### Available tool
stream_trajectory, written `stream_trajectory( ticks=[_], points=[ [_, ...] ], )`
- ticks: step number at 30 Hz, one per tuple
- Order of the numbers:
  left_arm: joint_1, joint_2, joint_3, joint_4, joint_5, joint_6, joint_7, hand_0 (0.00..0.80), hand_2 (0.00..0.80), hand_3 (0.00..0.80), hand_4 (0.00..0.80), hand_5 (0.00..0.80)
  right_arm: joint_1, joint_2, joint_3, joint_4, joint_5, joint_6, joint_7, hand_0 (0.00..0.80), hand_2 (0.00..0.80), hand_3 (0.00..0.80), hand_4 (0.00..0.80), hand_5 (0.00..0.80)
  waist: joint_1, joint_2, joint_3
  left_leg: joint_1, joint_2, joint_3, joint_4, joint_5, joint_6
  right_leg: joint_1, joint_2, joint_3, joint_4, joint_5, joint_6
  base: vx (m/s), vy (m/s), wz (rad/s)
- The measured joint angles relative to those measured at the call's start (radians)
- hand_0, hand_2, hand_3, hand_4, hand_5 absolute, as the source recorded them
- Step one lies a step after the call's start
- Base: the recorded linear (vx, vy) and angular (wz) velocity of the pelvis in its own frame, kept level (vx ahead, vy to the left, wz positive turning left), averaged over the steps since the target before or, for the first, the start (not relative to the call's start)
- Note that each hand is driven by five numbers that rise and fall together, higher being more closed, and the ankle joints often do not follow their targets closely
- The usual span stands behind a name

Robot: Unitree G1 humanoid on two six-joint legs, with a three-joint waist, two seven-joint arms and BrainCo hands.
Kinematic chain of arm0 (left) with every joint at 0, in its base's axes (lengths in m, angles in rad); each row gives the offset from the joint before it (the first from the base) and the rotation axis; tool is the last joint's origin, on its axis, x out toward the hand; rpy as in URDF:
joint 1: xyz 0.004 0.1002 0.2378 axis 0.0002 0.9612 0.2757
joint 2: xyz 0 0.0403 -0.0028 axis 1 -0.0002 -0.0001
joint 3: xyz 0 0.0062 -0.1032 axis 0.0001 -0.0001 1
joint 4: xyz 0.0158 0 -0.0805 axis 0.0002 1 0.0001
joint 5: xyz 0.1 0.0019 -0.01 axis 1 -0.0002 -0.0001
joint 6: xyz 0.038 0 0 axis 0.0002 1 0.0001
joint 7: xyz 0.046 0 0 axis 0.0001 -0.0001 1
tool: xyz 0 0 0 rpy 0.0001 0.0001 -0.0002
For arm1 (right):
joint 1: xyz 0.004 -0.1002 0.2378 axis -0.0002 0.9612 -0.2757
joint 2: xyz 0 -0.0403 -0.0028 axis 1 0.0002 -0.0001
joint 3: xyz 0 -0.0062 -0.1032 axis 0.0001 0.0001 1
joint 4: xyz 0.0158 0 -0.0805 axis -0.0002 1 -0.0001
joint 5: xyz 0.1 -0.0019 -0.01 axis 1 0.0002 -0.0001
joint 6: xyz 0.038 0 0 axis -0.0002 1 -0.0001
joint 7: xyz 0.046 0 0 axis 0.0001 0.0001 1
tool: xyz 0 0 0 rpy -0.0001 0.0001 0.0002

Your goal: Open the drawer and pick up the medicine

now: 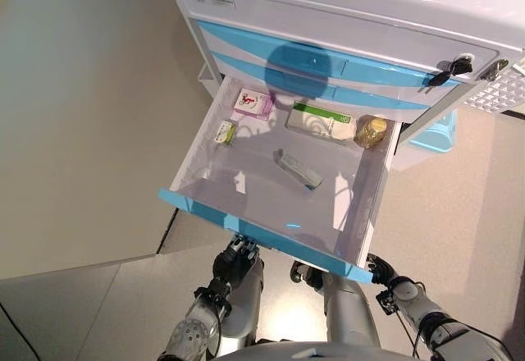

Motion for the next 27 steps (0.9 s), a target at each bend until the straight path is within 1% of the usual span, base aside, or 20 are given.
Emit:
stream_trajectory(
  ticks=[1, 2, 6, 8, 9, 10, 11, 12, 13, 14, 15, 17, 18, 19, 20, 22, 23, 24, 25, 27],
  points=[
    [-0.001, 0.000, 0.000, 0.003, 0.009, 0.000, 0.000, 0.223, 0.223, 0.223, 0.223, 0.223, 0.002, 0.000, -0.008, 0.000, 0.001, 0.000, -0.002, 0.000, 0.000, 0.000, 0.000, 0.000, 0.000, 0.000, -0.003, -0.001, -0.002, 0.000, 0.000, 0.000, 0.001, 0.000, -0.002, -0.002, 0.002, -0.003, 0.000, 0.047, 0.028, 0.07],
    [0.000, 0.000, 0.000, 0.004, 0.017, 0.000, 0.000, 0.000, 0.000, 0.000, 0.000, 0.000, 0.004, 0.000, -0.018, -0.001, 0.001, 0.000, -0.004, 0.000, 0.000, 0.000, 0.000, 0.000, 0.000, -0.001, -0.006, -0.001, -0.002, 0.000, 0.000, 0.001, 0.001, 0.000, -0.002, -0.002, 0.003, -0.005, 0.000, 0.056, 0.051, 0.08],
    [0.011, 0.000, 0.001, 0.020, 0.058, -0.024, 0.006, 0.000, 0.000, 0.000, 0.000, 0.000, 0.024, -0.010, -0.040, -0.027, 0.012, 0.002, -0.018, 0.000, 0.000, 0.000, 0.000, 0.000, -0.006, -0.005, -0.026, 0.002, -0.013, 0.005, -0.004, 0.000, 0.001, -0.002, -0.004, 0.011, 0.001, -0.007, 0.007, 0.013, 0.068, -0.05],
    [0.027, -0.001, 0.001, 0.019, 0.092, -0.057, 0.018, 0.000, 0.000, 0.000, 0.000, 0.000, 0.023, -0.016, -0.039, -0.037, 0.013, 0.002, -0.020, 0.000, 0.000, 0.000, 0.000, 0.000, -0.018, -0.010, -0.030, -0.001, -0.014, 0.006, -0.001, 0.000, 0.003, -0.007, 0.006, 0.035, -0.007, 0.002, 0.013, -0.002, 0.104, -0.21],
    [0.021, -0.001, 0.023, 0.046, 0.136, -0.099, 0.050, 0.000, 0.000, 0.000, 0.000, 0.000, 0.022, -0.025, -0.039, -0.042, 0.014, 0.002, -0.020, 0.000, 0.000, 0.000, 0.000, 0.000, -0.024, -0.005, -0.033, 0.000, -0.015, 0.014, -0.005, -0.004, 0.016, -0.010, 0.024, 0.067, -0.019, 0.013, 0.016, 0.003, 0.053, -0.24],
    [0.008, -0.002, 0.056, 0.084, 0.159, -0.126, 0.078, 0.000, 0.000, 0.000, 0.000, 0.000, 0.021, -0.030, -0.039, -0.040, 0.021, 0.002, -0.021, 0.000, 0.000, 0.000, 0.000, 0.000, -0.023, -0.006, -0.033, 0.002, -0.015, 0.025, -0.006, -0.004, 0.016, -0.013, 0.030, 0.088, -0.022, 0.018, 0.019, 0.029, 0.076, -0.39],
    [-0.027, -0.001, 0.145, 0.191, 0.200, -0.164, 0.147, 0.000, 0.000, 0.000, 0.000, 0.000, 0.018, -0.037, -0.039, -0.039, 0.022, 0.002, -0.022, 0.000, 0.000, 0.000, 0.000, 0.000, -0.024, -0.006, -0.035, 0.001, -0.015, 0.033, -0.002, -0.005, 0.015, -0.017, 0.036, 0.104, -0.026, 0.022, 0.021, 0.039, 0.076, -0.45],
    [-0.072, 0.020, 0.258, 0.351, 0.254, -0.205, 0.206, 0.000, 0.000, 0.000, 0.000, 0.000, 0.019, -0.041, -0.040, -0.039, 0.033, 0.002, -0.027, 0.000, 0.000, 0.000, 0.000, 0.000, -0.033, -0.008, -0.034, 0.000, -0.014, 0.033, -0.002, -0.007, 0.012, -0.019, 0.043, 0.122, -0.035, 0.031, 0.025, 0.055, 0.102, -0.38],
    [-0.088, 0.041, 0.302, 0.419, 0.271, -0.211, 0.230, 0.000, 0.000, 0.000, 0.000, 0.000, 0.020, -0.043, -0.040, -0.040, 0.038, 0.002, -0.028, 0.000, 0.000, 0.000, 0.000, 0.000, -0.035, -0.007, -0.034, 0.000, -0.014, 0.034, -0.004, -0.007, 0.012, -0.019, 0.045, 0.124, -0.040, 0.034, 0.025, 0.042, 0.089, -0.23],
    [-0.088, 0.074, 0.360, 0.483, 0.314, -0.227, 0.261, 0.000, 0.000, 0.000, 0.000, 0.000, 0.026, -0.046, -0.040, -0.040, 0.044, 0.002, -0.030, 0.000, 0.000, 0.000, 0.000, 0.000, -0.046, -0.009, -0.033, 0.004, -0.014, 0.034, -0.009, -0.010, 0.006, -0.020, 0.045, 0.128, -0.048, 0.040, 0.029, 0.037, 0.103, -0.08],
    [-0.100, 0.108, 0.394, 0.559, 0.380, -0.245, 0.288, 0.000, 0.000, 0.000, 0.000, 0.000, 0.034, -0.048, -0.040, -0.039, 0.049, 0.003, -0.031, 0.000, 0.000, 0.000, 0.000, 0.000, -0.058, -0.012, -0.032, 0.011, -0.014, 0.039, -0.021, -0.009, 0.003, -0.019, 0.043, 0.133, -0.057, 0.046, 0.036, -0.047, 0.140, -0.07],
    [-0.109, 0.130, 0.393, 0.607, 0.439, -0.250, 0.316, 0.000, 0.000, 0.000, 0.000, 0.000, 0.036, -0.048, -0.040, -0.038, 0.052, 0.003, -0.031, 0.000, 0.000, 0.000, 0.000, 0.000, -0.054, -0.016, -0.031, 0.015, -0.014, 0.055, -0.023, -0.009, 0.003, -0.017, 0.046, 0.147, -0.070, 0.055, 0.044, -0.019, 0.109, -0.20],
    [-0.108, 0.133, 0.391, 0.647, 0.503, -0.255, 0.332, 0.000, 0.000, 0.000, 0.000, 0.000, 0.031, -0.048, -0.041, -0.036, 0.060, 0.003, -0.032, 0.000, 0.000, 0.000, 0.000, 0.000, -0.053, -0.016, -0.032, 0.017, -0.010, 0.067, -0.026, -0.011, 0.007, -0.016, 0.045, 0.154, -0.086, 0.067, 0.052, 0.022, 0.118, -0.37],
    [-0.129, 0.130, 0.391, 0.697, 0.554, -0.259, 0.343, 0.000, 0.000, 0.000, 0.000, 0.000, 0.027, -0.046, -0.042, -0.036, 0.061, 0.003, -0.033, 0.000, 0.000, 0.000, 0.000, 0.000, -0.057, -0.019, -0.032, 0.017, -0.016, 0.086, -0.025, -0.009, 0.005, -0.015, 0.046, 0.170, -0.098, 0.080, 0.060, -0.048, 0.179, -0.38],
    [-0.143, 0.130, 0.387, 0.728, 0.585, -0.257, 0.350, 0.000, 0.000, 0.000, 0.000, 0.000, 0.024, -0.044, -0.042, -0.034, 0.061, 0.003, -0.032, 0.000, 0.000, 0.000, 0.000, 0.000, -0.055, -0.021, -0.034, 0.019, -0.013, 0.093, -0.029, -0.008, 0.005, -0.014, 0.045, 0.174, -0.105, 0.085, 0.066, 0.031, 0.112, -0.44],
    [-0.165, 0.133, 0.391, 0.750, 0.661, -0.258, 0.369, 0.000, 0.000, 0.000, 0.000, 0.000, 0.015, -0.029, -0.041, -0.020, 0.063, 0.003, -0.033, 0.000, 0.000, 0.000, 0.000, 0.000, -0.064, -0.039, -0.042, 0.028, -0.009, 0.126, -0.037, -0.006, 0.009, -0.007, 0.036, 0.180, -0.134, 0.104, 0.078, 0.025, 0.087, -0.40],
    [-0.179, 0.137, 0.387, 0.762, 0.698, -0.260, 0.379, 0.000, 0.000, 0.000, 0.000, 0.000, 0.016, -0.023, -0.041, -0.015, 0.069, 0.003, -0.033, 0.000, 0.000, 0.000, 0.000, 0.000, -0.068, -0.048, -0.046, 0.044, -0.006, 0.142, -0.048, -0.003, 0.017, 0.011, 0.030, 0.179, -0.153, 0.113, 0.088, 0.025, 0.096, -0.25],
    [-0.185, 0.138, 0.388, 0.763, 0.721, -0.263, 0.382, 0.000, 0.000, 0.000, 0.000, 0.000, 0.017, -0.021, -0.041, -0.013, 0.072, 0.003, -0.033, 0.000, 0.000, 0.000, 0.000, 0.000, -0.074, -0.053, -0.049, 0.054, -0.010, 0.145, -0.055, -0.002, 0.021, 0.021, 0.025, 0.179, -0.163, 0.118, 0.092, 0.025, 0.096, -0.21],
    [-0.202, 0.142, 0.388, 0.776, 0.751, -0.264, 0.389, 0.000, 0.000, 0.000, 0.000, 0.000, 0.020, -0.021, -0.042, -0.011, 0.074, 0.003, -0.034, 0.000, 0.000, 0.000, 0.000, 0.000, -0.094, -0.057, -0.051, 0.067, -0.015, 0.150, -0.059, -0.003, 0.026, 0.037, 0.024, 0.183, -0.180, 0.127, 0.096, 0.038, 0.099, -0.18],
    [-0.226, 0.155, 0.388, 0.809, 0.807, -0.267, 0.404, 0.000, 0.000, 0.000, 0.000, 0.000, 0.017, -0.017, -0.042, 0.000, 0.078, 0.003, -0.035, 0.000, 0.000, 0.000, 0.000, 0.000, -0.105, -0.070, -0.062, 0.093, -0.014, 0.170, -0.080, 0.001, 0.040, 0.061, 0.021, 0.194, -0.209, 0.140, 0.106, 0.035, 0.074, -0.24]
  ],
)
